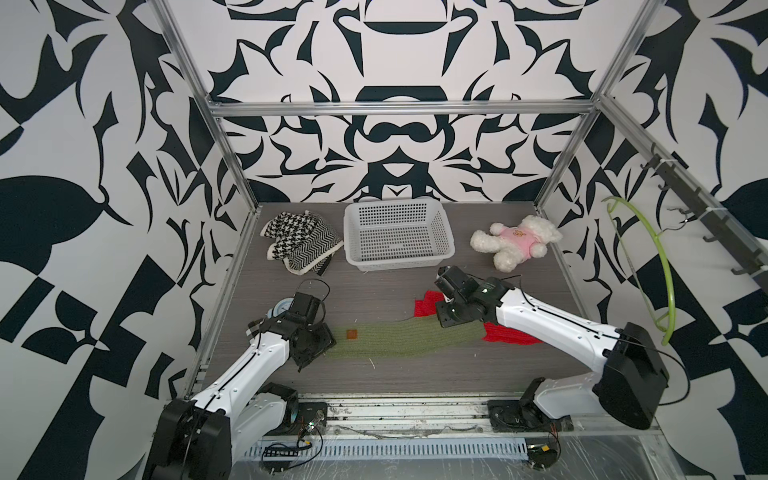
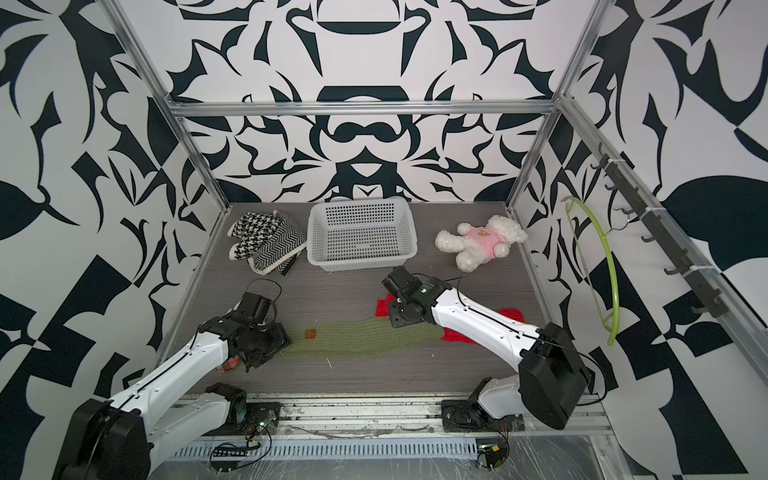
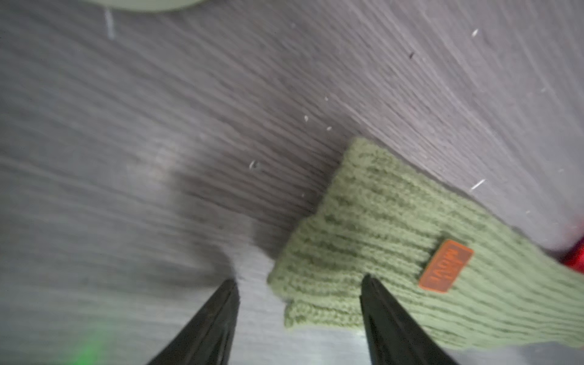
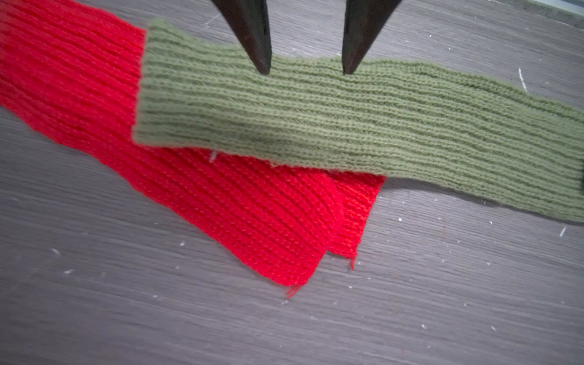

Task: Roll up the scarf and place it into the basket
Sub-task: Flatten out the scarf at the center of the board.

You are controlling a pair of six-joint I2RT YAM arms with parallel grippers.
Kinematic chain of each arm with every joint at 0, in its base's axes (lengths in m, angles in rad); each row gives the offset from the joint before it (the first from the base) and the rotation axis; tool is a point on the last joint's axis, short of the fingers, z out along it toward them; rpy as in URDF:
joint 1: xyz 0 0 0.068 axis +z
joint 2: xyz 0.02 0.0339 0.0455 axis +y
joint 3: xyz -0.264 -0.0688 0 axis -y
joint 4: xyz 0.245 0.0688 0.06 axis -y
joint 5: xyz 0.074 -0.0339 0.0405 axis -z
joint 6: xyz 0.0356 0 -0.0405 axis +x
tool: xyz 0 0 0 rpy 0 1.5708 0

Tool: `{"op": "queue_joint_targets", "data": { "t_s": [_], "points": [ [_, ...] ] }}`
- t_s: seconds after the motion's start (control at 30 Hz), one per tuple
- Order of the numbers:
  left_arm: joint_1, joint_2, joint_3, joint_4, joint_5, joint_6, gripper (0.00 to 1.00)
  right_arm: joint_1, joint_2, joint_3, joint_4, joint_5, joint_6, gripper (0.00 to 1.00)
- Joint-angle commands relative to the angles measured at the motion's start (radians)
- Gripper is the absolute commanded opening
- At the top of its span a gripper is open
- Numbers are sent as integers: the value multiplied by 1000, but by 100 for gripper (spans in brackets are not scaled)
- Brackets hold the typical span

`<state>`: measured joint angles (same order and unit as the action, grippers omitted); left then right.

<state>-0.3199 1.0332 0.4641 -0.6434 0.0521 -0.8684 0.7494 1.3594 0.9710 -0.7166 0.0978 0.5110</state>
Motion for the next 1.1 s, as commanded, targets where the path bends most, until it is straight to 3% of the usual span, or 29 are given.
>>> {"op": "queue_joint_targets", "data": {
  "t_s": [0.0, 0.07, 0.2, 0.47, 1.07],
  "points": [
    [2, 39, -13, 55, -22, -9, 55, -6, -42, -9, -52, 31, -18, 41],
    [2, 57, -20, 68, -39, -11, 47, -10, -56, -17, -55, 33, -16, 41],
    [2, 47, -15, 64, -74, -20, 42, -11, -66, -31, -51, 31, -10, 41],
    [3, -26, 3, 32, -105, -21, 0, -11, -63, -38, -40, 25, -11, 42],
    [-20, -233, 202, -218, -21, 20, 0, -56, -38, -80, -11, 6, -28, 41]
  ]
}}
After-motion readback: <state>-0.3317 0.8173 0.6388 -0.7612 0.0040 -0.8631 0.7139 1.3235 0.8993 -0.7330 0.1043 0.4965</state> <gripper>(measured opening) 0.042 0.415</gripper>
